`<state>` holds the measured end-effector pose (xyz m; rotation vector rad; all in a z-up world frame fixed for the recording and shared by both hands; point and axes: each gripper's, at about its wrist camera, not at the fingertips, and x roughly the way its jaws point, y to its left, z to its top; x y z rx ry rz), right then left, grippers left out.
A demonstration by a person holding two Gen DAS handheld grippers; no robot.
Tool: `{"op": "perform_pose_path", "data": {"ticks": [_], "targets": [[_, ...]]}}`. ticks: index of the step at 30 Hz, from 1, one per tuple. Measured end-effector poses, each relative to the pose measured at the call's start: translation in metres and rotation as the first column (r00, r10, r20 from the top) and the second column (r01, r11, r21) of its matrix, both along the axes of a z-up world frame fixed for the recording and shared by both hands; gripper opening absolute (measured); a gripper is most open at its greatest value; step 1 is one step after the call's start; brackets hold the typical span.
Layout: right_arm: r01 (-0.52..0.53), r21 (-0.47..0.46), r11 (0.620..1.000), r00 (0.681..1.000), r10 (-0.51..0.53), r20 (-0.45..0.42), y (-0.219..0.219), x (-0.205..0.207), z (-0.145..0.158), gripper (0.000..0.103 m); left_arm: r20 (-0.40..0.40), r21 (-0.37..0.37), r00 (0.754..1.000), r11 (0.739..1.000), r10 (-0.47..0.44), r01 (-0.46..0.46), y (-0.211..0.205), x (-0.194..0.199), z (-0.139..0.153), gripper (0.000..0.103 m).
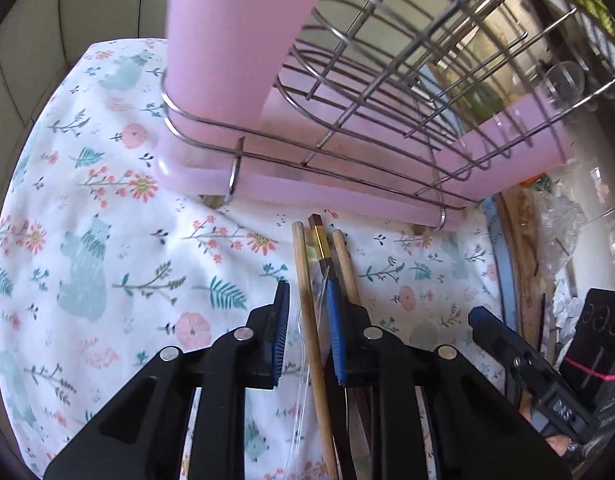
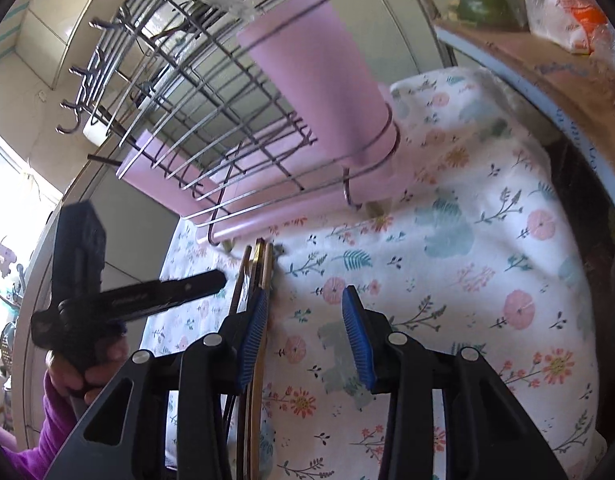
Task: Organize utensils
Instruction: 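Grasp a wooden chopstick with the left gripper while the right grasps another wooden chopstick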
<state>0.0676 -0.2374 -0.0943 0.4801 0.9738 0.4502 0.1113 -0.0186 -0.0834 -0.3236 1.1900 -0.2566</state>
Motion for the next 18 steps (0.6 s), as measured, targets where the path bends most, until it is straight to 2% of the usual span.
{"op": "perform_pose_path", "data": {"ticks": [6,8,14,18], "targets": [[-0.027,0.006,1.0,0.999,0.027,-0.029,0.007,0.006,-0.008,0.037,-0.03,0.026,0.999,0.999,-0.024,0.024,-0.013,0.009,-0.014,0.018],[-0.036,0.015,0.999,0.998,0.037,-0.043,0.01,0.01,-0.01,0.037,-0.033,0.029,0.999,0.999,-0.028,0.029,-0.016,0.01,-0.017,0.009],[-0.073,0.03,0.997,0.994,0.075,-0.075,0.025,0.019,-0.013,0.036,-0.031,-0.009,0.999,1.0,-0.005,0.004,-0.006,0.007,-0.017,0.007],[-0.105,0.053,0.993,0.988,0.11,-0.111,0.041,0.033,-0.017,0.032,-0.022,-0.035,0.999,0.999,0.03,-0.031,0.014,0.002,-0.011,0.006]]}}
